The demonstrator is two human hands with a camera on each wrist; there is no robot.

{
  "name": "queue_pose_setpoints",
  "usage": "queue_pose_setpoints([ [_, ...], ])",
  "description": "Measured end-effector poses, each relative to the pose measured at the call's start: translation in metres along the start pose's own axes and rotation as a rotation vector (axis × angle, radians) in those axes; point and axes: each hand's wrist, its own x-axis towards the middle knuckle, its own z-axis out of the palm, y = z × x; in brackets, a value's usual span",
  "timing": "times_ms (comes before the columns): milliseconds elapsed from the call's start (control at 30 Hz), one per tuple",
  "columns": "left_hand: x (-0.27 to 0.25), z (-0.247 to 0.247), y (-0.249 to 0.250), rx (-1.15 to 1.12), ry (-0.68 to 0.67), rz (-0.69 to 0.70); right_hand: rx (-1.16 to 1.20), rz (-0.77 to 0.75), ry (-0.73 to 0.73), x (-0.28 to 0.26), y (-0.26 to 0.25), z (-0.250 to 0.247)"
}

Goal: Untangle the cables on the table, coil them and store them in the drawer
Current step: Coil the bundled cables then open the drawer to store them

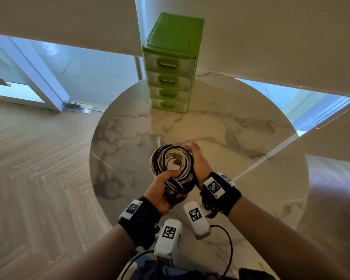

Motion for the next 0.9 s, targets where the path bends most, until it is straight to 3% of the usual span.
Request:
queue_pose_setpoints([
  [100, 0.001, -0.003, 0.003, 0.012, 0.031, 0.057, -0.046, -0.044, 0.054, -0.007, 0.004, -0.007],
  [300, 0.004, -0.014, 0.011, 0.001, 0.085, 0.196, -0.731, -0.451, -0.069, -0.042, 0.035, -0.019],
  [367, 0.002, -0.012, 0.01, -0.016, 0.083, 0.214, -0.812, -0.485, 0.002, -0.042, 0.041, -0.017],
  [467, 0.002, -0.01, 0.008, -0.016, 0.088, 0.228, -0.694, -0.335, 0.069, -0.036, 0.039, -0.017],
  [567, 0.003, -0.009, 0.007, 0.006, 0.124, 0.244, -0.331, -0.192, 0.038, -0.032, 0.025, -0.021],
  [700, 0.002, -0.011, 0.005, 0.047, 0.14, 0.245, -0.312, -0.253, 0.208, -0.025, 0.002, -0.035],
  [900, -0.001, -0.011, -0.002, 0.133, 0.08, 0.126, -0.215, -0.195, 0.132, -0.025, -0.006, -0.031],
])
